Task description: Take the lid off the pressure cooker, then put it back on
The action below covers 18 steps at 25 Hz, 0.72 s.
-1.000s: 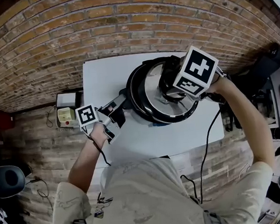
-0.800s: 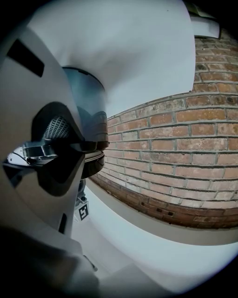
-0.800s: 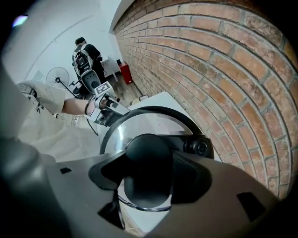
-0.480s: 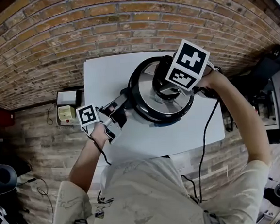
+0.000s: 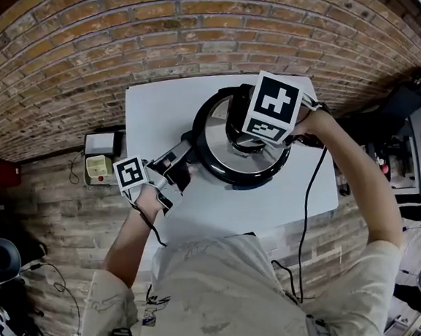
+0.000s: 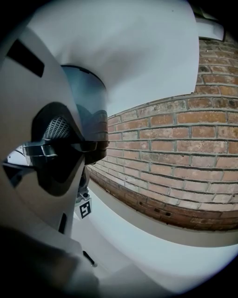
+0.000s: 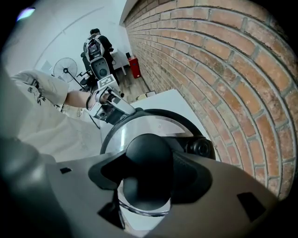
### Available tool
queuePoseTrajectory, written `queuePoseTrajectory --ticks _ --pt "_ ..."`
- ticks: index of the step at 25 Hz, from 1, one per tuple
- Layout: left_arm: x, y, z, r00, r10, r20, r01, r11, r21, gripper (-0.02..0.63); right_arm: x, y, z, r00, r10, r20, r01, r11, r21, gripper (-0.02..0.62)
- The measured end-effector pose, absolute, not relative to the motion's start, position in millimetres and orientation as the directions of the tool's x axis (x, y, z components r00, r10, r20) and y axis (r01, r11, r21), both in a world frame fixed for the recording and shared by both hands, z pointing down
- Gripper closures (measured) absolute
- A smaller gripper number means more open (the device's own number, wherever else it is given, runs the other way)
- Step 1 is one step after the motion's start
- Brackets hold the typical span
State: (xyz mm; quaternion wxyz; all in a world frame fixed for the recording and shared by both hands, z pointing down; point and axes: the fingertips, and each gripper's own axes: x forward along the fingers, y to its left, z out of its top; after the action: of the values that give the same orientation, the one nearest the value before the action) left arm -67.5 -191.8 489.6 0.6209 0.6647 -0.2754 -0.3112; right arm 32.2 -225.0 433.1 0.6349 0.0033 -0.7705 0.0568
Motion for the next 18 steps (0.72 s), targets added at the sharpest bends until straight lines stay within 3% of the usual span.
queuePoseTrajectory --ticks 18 --pt "-65.6 -191.2 489.9 0.666 -0.742 -0.072 0.022 -0.077 0.997 0.532 34.6 -222.2 433.0 -0.179 0.082 0.980 -0.007 0.996 -0.085 0.298"
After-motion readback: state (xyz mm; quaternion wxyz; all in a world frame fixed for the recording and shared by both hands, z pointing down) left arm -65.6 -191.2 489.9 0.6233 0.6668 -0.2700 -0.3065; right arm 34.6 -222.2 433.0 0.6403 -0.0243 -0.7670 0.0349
